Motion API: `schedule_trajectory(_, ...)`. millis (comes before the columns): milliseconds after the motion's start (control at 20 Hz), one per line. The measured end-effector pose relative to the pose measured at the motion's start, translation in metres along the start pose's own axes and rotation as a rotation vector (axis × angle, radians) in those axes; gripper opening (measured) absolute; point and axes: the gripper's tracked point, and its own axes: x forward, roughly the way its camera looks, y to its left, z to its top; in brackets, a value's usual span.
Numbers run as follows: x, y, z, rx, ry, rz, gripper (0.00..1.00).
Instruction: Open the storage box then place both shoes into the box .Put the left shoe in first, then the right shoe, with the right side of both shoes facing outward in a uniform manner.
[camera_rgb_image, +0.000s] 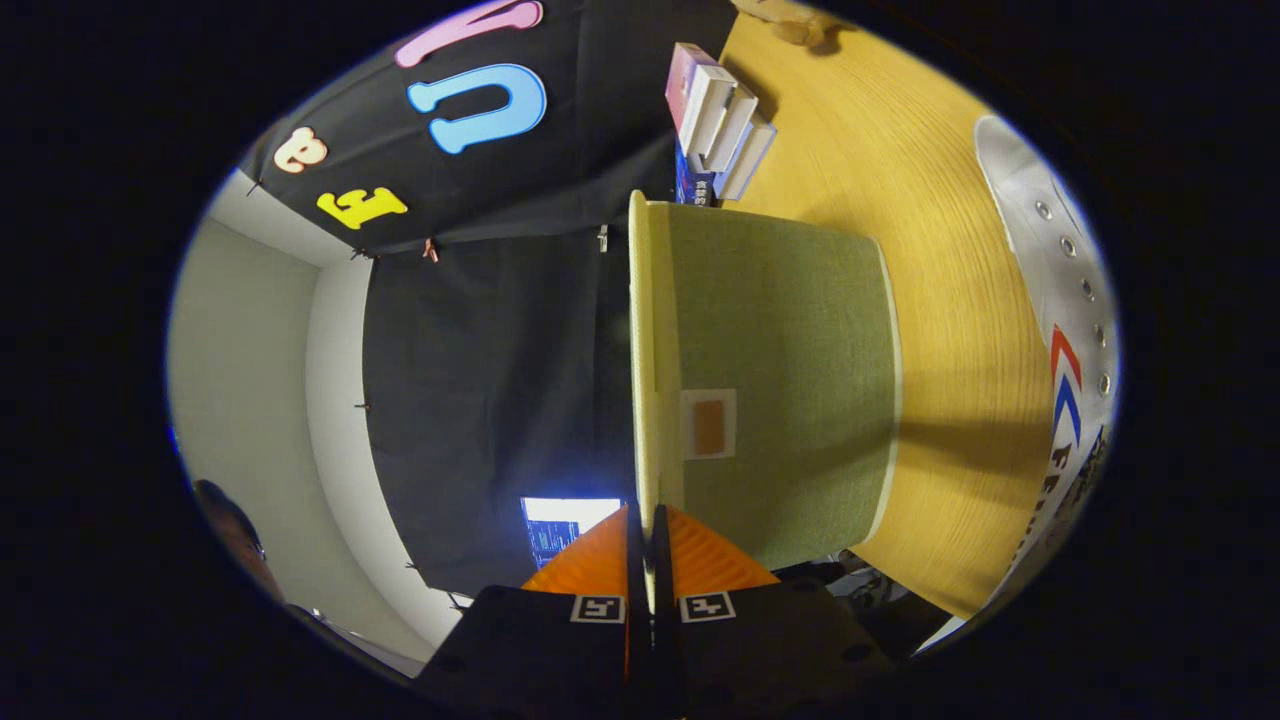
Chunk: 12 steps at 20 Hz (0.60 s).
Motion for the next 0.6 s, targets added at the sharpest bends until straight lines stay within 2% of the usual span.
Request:
schedule_trajectory(250, 0.022, 0.068, 0.002, -0.119, -0.033, 0.042, 0.05)
schedule_trajectory(600, 0.109, 0.146, -0.003, -0.292, -0.042, 0.052, 0.07)
